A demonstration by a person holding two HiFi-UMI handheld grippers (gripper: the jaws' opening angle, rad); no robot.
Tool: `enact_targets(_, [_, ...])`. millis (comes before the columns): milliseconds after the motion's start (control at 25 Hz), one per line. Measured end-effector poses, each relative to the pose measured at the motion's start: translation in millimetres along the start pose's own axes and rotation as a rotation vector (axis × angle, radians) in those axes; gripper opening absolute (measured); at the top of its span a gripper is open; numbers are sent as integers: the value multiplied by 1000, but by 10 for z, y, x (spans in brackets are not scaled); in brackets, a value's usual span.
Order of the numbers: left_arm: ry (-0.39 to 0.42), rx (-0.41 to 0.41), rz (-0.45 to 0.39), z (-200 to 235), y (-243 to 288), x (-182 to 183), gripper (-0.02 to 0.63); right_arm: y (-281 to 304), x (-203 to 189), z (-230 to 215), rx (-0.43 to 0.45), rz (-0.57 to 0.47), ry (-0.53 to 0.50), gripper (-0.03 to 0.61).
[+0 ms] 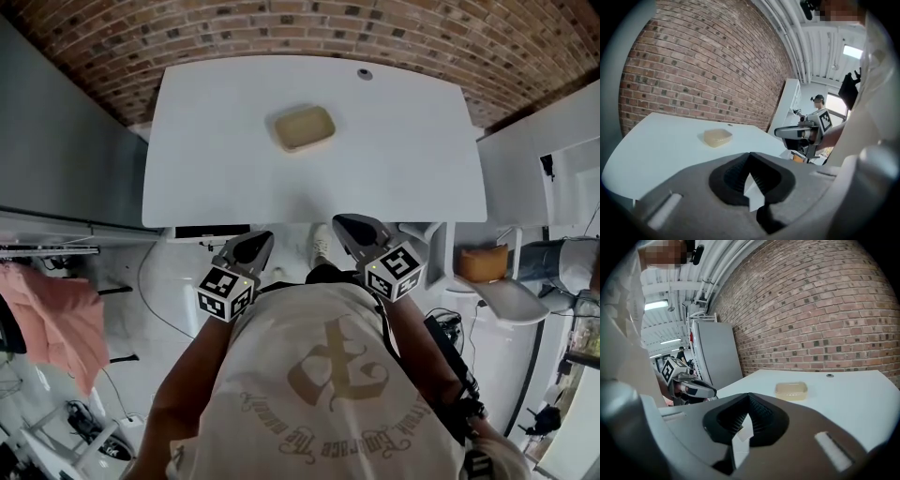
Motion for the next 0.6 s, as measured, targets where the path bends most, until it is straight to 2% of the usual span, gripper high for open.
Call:
enact_targets(200, [-4, 12, 22, 25, 302, 87, 3, 56, 19, -261, 34, 23, -20, 8])
enact_targets(400, [13, 1, 50, 3, 683, 220, 3, 171, 18, -534, 109, 70, -80, 8])
enact_targets(600, [20, 6, 70, 24, 1098, 400, 3, 331, 66, -945, 147, 84, -76, 8])
Point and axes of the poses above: the fingertips, and each gripper's own axes: y forward along the fingers, z to its left, x out of its top, the point moved 3 cm from there along -y, backward along the fingers, and after that the axes turned 2 degrees about x, right-handed, at the moved point
